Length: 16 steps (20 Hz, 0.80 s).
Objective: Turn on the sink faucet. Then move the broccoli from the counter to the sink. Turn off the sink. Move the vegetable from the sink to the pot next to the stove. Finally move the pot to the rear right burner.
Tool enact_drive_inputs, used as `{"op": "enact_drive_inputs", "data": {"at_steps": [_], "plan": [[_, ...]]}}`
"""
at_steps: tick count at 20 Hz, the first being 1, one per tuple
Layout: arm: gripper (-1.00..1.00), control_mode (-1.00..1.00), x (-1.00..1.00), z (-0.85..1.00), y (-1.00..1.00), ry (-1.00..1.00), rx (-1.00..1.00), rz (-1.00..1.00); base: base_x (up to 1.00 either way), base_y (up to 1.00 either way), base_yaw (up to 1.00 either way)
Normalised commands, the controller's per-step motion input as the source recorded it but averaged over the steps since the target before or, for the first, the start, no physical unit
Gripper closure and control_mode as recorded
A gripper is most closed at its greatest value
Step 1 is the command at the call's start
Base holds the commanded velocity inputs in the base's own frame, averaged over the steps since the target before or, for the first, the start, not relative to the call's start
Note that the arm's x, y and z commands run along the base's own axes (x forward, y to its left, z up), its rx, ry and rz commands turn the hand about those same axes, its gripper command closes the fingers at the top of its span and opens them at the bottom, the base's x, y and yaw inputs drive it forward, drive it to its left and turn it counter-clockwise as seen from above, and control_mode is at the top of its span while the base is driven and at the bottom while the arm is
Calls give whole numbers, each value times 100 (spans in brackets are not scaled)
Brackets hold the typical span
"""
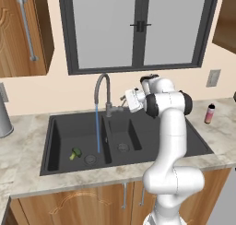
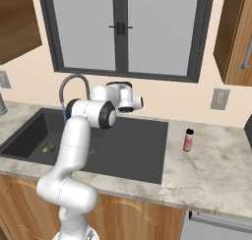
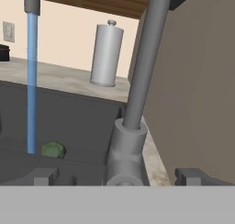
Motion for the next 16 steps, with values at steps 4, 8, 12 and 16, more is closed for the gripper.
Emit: {"op": "enact_drive_inputs", "data": {"at_steps": [4, 8, 12, 16], "plan": [[-100, -100, 0, 2, 44, 0, 0, 4, 0, 0, 0], [-100, -100, 0, 5, 54, 0, 0, 2, 0, 0, 0], [-100, -100, 0, 7, 60, 0, 0, 0, 0, 0, 0], [-100, -100, -1, 13, 62, 0, 0, 0, 0, 0, 0]]}}
